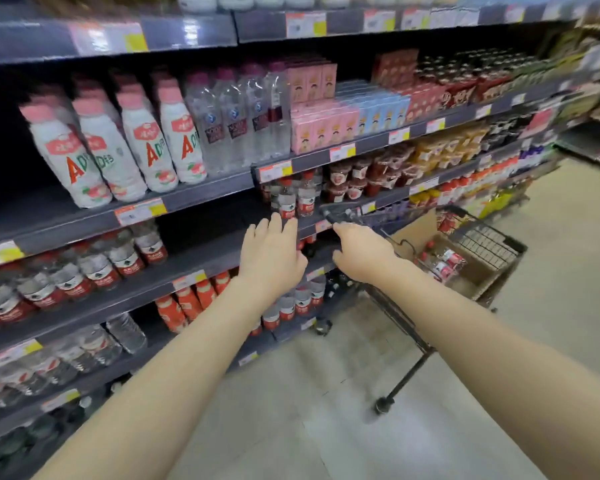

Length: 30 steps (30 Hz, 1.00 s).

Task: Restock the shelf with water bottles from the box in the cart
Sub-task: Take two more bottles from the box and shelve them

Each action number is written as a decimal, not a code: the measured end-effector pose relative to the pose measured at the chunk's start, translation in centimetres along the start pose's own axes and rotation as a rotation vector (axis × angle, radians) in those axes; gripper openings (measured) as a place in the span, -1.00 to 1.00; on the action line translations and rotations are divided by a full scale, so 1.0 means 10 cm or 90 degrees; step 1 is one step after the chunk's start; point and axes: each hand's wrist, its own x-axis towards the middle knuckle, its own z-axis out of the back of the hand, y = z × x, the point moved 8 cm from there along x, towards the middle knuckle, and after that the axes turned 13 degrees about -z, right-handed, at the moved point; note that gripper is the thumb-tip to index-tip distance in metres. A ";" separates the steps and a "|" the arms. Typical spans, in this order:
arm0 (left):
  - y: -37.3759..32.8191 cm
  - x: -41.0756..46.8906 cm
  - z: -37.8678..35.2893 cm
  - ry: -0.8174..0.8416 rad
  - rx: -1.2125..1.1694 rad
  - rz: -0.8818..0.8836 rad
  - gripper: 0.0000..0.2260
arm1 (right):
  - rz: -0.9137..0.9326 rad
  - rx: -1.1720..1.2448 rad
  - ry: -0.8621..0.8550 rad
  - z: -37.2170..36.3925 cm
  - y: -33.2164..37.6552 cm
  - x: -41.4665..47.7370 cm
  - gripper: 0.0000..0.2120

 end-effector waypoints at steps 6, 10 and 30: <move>-1.39 0.39 0.30 -0.016 -0.045 -0.074 -0.49 | -0.040 0.016 0.007 0.39 -1.42 -0.31 -0.74; -2.42 0.73 0.16 0.009 -0.092 -0.086 -0.52 | -0.041 0.022 0.017 0.53 -2.43 -0.38 -0.52; -4.12 2.91 -0.98 0.133 -0.087 -0.049 -0.55 | 0.014 -0.075 0.075 0.22 -4.72 0.96 -0.73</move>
